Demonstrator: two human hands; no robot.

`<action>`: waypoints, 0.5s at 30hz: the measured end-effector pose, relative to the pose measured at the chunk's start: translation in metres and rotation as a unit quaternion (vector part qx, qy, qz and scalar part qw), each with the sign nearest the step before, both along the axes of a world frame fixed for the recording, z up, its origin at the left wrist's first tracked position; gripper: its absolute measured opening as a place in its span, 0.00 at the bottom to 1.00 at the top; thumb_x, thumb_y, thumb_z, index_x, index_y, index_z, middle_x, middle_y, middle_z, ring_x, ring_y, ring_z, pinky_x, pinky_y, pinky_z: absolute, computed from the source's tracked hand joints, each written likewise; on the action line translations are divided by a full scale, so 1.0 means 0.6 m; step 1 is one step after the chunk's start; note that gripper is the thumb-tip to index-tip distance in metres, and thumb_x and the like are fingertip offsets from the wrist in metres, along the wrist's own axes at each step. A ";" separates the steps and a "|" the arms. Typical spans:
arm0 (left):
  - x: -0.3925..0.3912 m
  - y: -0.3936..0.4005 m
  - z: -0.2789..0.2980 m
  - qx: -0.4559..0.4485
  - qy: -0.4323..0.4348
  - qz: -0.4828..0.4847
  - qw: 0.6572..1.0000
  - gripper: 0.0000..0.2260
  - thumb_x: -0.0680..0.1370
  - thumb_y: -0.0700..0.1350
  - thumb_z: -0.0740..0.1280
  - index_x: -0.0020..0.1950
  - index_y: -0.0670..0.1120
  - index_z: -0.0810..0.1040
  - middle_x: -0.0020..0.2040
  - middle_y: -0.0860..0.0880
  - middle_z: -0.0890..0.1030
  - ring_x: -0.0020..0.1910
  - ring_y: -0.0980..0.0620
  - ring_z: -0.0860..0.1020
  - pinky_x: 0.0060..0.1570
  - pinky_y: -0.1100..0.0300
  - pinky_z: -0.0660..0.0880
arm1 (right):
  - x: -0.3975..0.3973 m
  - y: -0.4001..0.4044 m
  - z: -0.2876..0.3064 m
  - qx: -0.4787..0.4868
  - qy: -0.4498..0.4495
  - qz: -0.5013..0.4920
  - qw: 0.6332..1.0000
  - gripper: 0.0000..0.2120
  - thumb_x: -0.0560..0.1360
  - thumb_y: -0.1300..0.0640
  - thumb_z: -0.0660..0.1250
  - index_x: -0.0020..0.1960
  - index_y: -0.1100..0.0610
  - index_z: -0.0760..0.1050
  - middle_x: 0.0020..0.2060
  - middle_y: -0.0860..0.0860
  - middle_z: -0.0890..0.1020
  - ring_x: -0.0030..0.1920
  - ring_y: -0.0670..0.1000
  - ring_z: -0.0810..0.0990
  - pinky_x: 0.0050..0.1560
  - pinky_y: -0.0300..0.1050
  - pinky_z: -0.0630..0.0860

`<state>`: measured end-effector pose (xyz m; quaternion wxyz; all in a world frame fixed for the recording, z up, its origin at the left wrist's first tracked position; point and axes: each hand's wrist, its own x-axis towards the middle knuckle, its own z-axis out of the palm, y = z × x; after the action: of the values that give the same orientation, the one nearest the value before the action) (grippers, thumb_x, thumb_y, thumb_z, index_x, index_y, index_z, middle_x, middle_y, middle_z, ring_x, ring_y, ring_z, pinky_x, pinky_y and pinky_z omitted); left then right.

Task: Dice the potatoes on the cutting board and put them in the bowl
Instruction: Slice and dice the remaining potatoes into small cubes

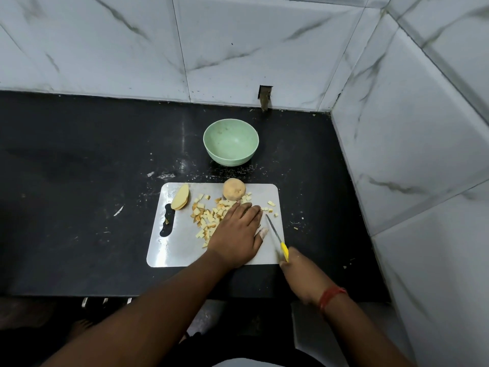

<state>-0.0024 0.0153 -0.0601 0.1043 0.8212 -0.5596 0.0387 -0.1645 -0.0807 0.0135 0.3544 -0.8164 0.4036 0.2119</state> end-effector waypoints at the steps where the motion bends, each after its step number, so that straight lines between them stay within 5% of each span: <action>1: -0.002 0.001 0.000 0.001 0.002 -0.001 1.000 0.26 0.85 0.57 0.54 0.75 0.42 0.74 0.73 0.46 0.74 0.75 0.45 0.68 0.78 0.47 0.59 | -0.005 -0.002 0.004 0.038 -0.020 -0.030 0.999 0.07 0.82 0.54 0.55 0.55 0.56 0.68 0.39 0.54 0.74 0.32 0.50 0.73 0.28 0.42 0.68; 8: -0.001 0.007 0.010 -0.052 -0.017 -0.025 0.998 0.22 0.85 0.54 0.57 0.72 0.41 0.76 0.70 0.43 0.76 0.71 0.45 0.72 0.76 0.45 0.63 | -0.026 -0.015 0.026 0.206 -0.149 -0.182 0.950 0.08 0.82 0.53 0.56 0.50 0.58 0.66 0.31 0.52 0.67 0.23 0.47 0.61 0.22 0.39 0.60; 15: 0.017 -0.001 0.030 -0.126 0.012 -0.028 0.991 0.18 0.84 0.51 0.57 0.65 0.42 0.79 0.61 0.44 0.79 0.58 0.44 0.76 0.60 0.47 0.75 | -0.032 -0.031 0.029 0.221 -0.206 -0.209 0.930 0.07 0.83 0.55 0.56 0.46 0.55 0.66 0.27 0.50 0.65 0.23 0.47 0.59 0.22 0.38 0.59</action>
<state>0.0077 0.0147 -0.0420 0.2154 0.7857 -0.5718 0.0961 -0.1840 -0.0995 0.0306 0.6376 -0.6405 0.4258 0.0440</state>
